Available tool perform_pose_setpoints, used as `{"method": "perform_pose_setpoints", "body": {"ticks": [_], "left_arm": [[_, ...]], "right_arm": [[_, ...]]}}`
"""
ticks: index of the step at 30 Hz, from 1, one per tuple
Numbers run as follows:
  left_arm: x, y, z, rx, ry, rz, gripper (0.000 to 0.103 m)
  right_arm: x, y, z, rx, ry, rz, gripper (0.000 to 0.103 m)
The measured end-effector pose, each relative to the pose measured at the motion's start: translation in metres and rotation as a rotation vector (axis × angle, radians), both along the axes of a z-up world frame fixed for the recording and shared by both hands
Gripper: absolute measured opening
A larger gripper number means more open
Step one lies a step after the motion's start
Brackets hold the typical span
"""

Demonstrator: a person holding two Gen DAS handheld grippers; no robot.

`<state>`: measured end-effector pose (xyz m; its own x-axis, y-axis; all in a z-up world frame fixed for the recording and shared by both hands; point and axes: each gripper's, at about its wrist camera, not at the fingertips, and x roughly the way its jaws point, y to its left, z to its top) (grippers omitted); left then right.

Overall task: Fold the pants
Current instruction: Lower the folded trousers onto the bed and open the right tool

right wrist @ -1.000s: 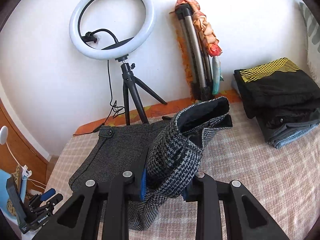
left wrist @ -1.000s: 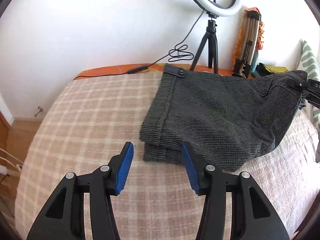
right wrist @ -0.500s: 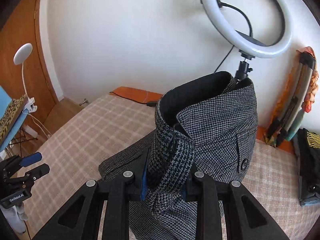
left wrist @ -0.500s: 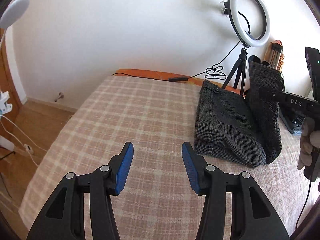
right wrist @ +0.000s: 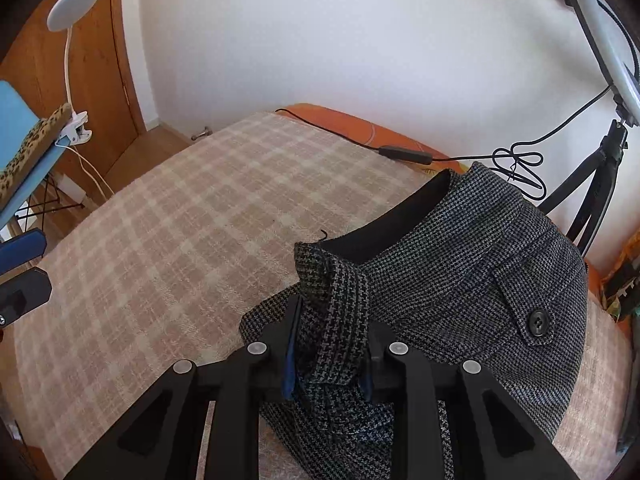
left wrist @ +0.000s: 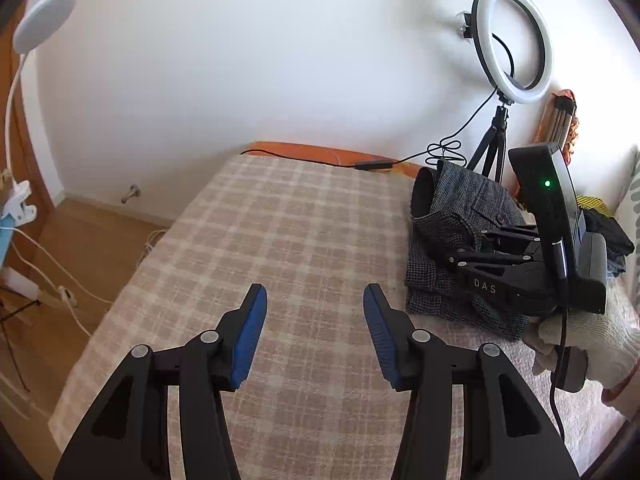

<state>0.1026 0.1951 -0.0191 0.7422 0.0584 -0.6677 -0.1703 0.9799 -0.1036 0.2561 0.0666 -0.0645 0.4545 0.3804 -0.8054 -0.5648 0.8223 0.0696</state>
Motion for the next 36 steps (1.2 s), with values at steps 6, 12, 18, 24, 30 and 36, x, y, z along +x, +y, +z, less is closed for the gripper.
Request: {"method": "perform_pose_setpoints", "body": {"ticks": [6,12,18,24,30,36], "left_arm": [[0.009,-0.014,0.004,-0.021,0.001,-0.041,0.056],[0.019,-0.035,0.007,-0.07,0.015,-0.097,0.062],[0.037,-0.056,-0.001,-0.216,0.05,-0.132,0.067],[0.057,-0.081,-0.016,-0.32,0.145,-0.123,0.069],[0.069,-0.084,-0.026,-0.42,0.188,-0.037,0.07],[0.08,-0.081,-0.039,-0.507,0.23,0.1,0.07]], "right_arm": [[-0.01,-0.025,0.022,0.146,0.028,0.037,0.05],[-0.012,-0.084,0.039,0.296,0.067,-0.057,0.067],[-0.009,-0.147,0.035,0.308,0.076,-0.186,0.081],[0.005,-0.201,0.019,0.286,0.119,-0.277,0.083],[0.016,-0.236,0.009,0.29,0.15,-0.318,0.083],[0.034,-0.249,0.001,0.33,0.196,-0.327,0.085]]}}
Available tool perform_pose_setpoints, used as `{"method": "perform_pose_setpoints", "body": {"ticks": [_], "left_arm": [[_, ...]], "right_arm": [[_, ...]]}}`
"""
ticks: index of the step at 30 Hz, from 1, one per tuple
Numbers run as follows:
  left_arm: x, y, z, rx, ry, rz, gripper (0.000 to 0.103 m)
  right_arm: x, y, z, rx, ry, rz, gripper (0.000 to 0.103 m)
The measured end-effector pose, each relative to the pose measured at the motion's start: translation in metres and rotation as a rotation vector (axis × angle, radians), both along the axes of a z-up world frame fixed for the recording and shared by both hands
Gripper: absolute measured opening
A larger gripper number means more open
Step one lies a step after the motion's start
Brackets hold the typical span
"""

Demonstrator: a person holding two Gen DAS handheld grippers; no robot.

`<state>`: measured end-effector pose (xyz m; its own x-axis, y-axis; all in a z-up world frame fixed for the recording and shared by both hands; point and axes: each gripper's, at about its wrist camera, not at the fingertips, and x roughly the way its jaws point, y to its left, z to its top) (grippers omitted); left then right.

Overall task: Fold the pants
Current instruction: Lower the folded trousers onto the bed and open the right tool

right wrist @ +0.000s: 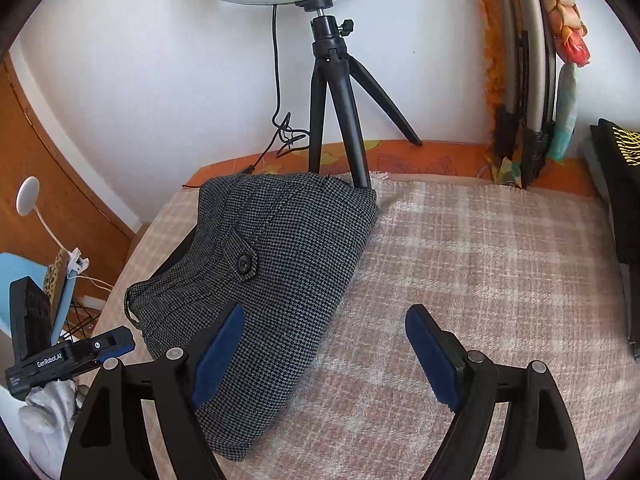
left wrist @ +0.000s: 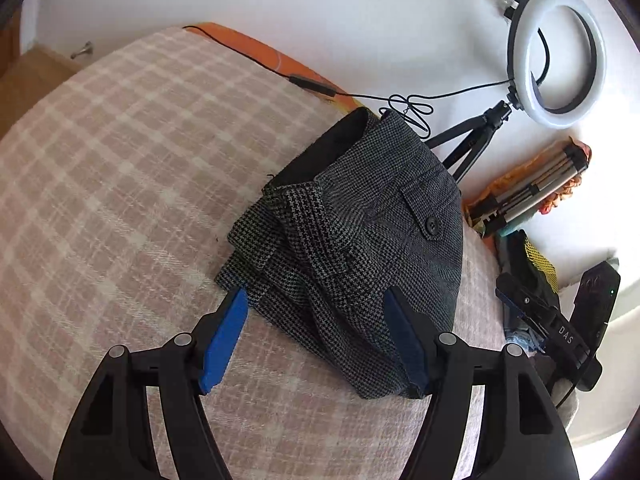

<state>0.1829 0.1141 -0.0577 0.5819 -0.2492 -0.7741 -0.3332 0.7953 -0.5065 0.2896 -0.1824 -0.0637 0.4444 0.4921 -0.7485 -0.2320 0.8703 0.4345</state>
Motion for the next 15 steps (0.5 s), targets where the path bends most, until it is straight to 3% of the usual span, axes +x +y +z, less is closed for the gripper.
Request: {"method": "perform_pose_setpoints", "body": {"ticks": [4,15], "left_arm": [[0.007,0.002,-0.002,-0.047,0.011,0.093,0.07],[0.024,0.007,-0.025,-0.106,0.045,0.214,0.073]], "right_arm": [[0.019,-0.002,-0.012,0.078,0.062,0.003,0.085],[0.063,-0.003,-0.05,0.234,0.183,-0.03,0.085]]}}
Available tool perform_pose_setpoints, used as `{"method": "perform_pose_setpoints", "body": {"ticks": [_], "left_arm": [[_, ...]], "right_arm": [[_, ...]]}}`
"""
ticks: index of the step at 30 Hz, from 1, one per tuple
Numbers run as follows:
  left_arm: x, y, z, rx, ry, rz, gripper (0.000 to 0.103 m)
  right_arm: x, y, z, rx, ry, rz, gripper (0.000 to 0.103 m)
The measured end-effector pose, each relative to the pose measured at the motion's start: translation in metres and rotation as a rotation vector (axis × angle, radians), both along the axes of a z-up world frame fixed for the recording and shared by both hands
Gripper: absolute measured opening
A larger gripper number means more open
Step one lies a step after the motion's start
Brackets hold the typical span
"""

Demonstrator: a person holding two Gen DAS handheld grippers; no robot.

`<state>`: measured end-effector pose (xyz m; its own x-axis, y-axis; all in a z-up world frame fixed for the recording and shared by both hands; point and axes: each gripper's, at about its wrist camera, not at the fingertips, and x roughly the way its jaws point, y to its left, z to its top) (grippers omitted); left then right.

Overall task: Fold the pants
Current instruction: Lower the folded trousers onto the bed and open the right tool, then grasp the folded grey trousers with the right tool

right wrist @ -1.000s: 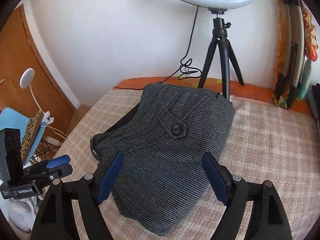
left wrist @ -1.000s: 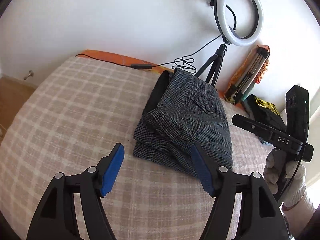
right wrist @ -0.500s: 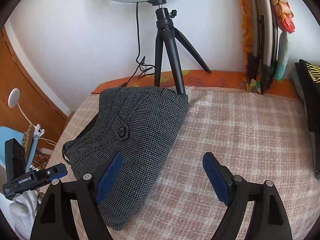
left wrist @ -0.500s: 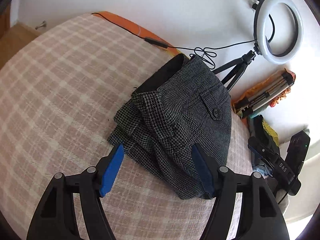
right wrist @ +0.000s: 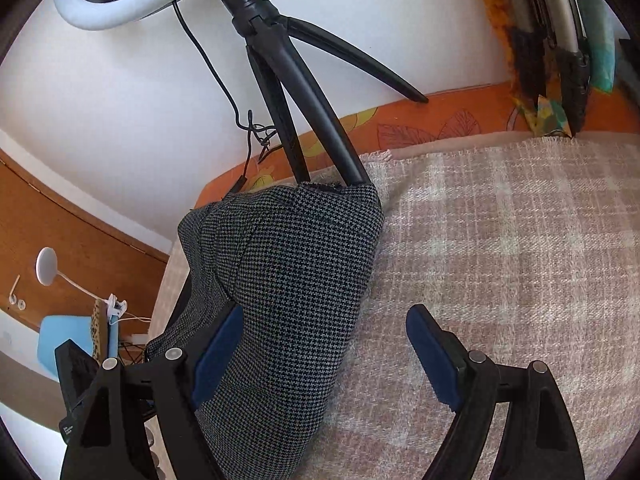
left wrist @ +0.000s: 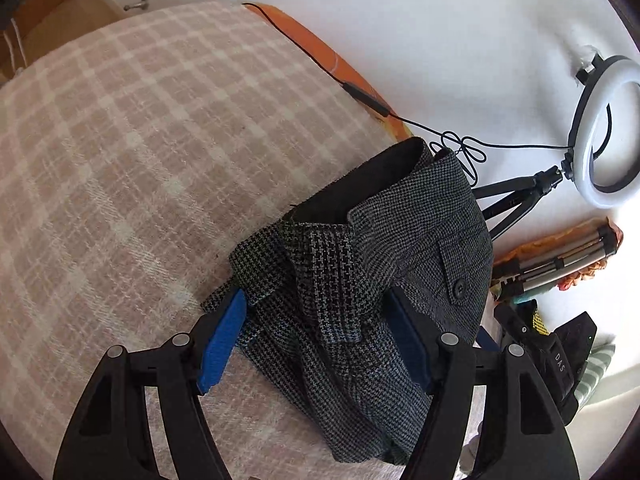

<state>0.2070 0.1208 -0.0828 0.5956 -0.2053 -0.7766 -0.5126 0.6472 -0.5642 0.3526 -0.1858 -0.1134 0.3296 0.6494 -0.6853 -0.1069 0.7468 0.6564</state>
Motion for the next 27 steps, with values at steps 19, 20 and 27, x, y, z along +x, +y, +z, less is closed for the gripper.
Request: {"method": "perform_pose_setpoints", "body": {"ticks": [19,20,27], "left_arm": [[0.006,0.004,-0.011,-0.002,-0.113,0.029,0.08],[0.007,0.004,-0.011,0.002,-0.114,0.025,0.079],[0.011,0.009,-0.015,-0.017,-0.127,0.018,0.037]], "right_arm": [[0.038,0.037,-0.034,0.181,0.037,-0.027,0.08],[0.038,0.04,-0.034,0.179,0.037,-0.027,0.073],[0.03,0.059,-0.018,0.132,-0.011,-0.024,0.038]]}}
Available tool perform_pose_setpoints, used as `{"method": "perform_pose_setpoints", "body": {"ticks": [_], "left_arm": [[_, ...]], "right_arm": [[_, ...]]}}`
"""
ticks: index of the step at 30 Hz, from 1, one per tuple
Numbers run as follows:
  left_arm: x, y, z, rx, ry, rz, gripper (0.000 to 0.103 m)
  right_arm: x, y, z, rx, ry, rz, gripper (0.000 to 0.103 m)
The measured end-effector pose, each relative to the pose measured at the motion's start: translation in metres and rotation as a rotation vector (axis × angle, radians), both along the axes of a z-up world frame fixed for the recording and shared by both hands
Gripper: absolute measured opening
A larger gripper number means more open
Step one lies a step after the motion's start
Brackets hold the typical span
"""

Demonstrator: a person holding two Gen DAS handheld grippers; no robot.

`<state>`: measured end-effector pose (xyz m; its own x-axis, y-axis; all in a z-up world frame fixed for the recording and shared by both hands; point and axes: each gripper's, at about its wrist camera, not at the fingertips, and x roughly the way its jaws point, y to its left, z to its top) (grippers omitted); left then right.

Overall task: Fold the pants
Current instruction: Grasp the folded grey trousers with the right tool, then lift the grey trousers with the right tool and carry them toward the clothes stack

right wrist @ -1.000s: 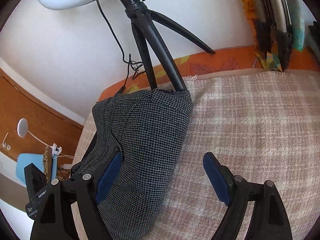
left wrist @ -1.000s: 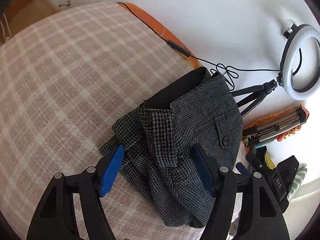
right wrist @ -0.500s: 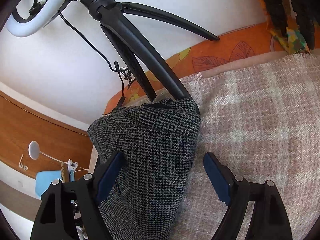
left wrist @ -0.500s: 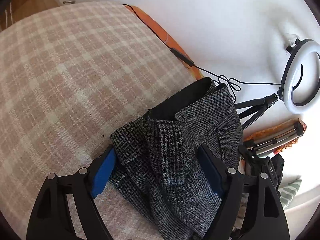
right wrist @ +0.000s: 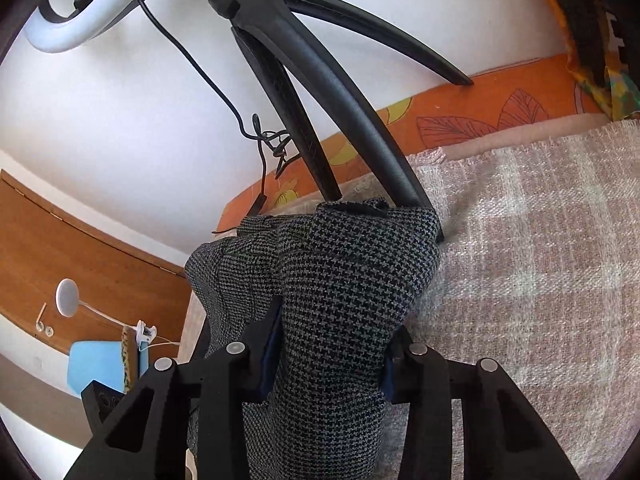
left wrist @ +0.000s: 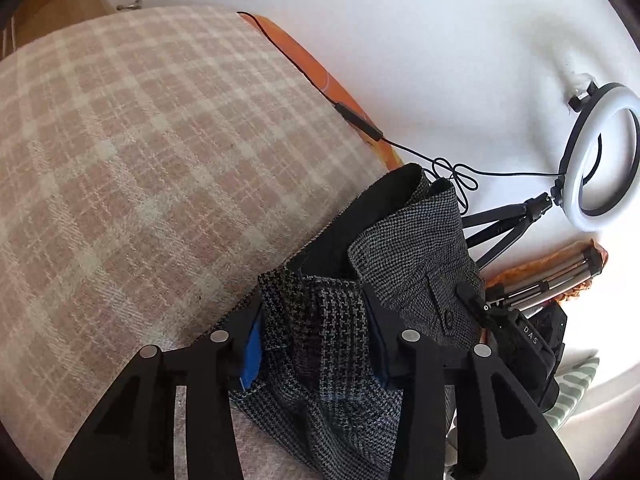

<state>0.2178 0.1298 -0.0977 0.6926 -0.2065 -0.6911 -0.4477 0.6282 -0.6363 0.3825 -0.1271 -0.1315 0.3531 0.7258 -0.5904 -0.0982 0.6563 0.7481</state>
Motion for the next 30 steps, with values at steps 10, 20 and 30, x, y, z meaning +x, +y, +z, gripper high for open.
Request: {"method": "perform_pose_setpoints", "body": {"ticks": [10,20,30], "left_arm": [[0.0,-0.021,0.028,0.166,-0.059,-0.088,0.027],[-0.013,-0.037,0.052,0.226,-0.118,-0.136,0.026],[-0.027,-0.062,0.077,0.226,-0.176,-0.19,0.026]], "right_arm": [[-0.023,0.039,0.056,-0.18,-0.168,0.055,0.027],[-0.052,0.054,0.093,-0.286,-0.307,0.11,0.026],[-0.075,0.02,0.131,-0.331,-0.376,0.1,0.025]]}}
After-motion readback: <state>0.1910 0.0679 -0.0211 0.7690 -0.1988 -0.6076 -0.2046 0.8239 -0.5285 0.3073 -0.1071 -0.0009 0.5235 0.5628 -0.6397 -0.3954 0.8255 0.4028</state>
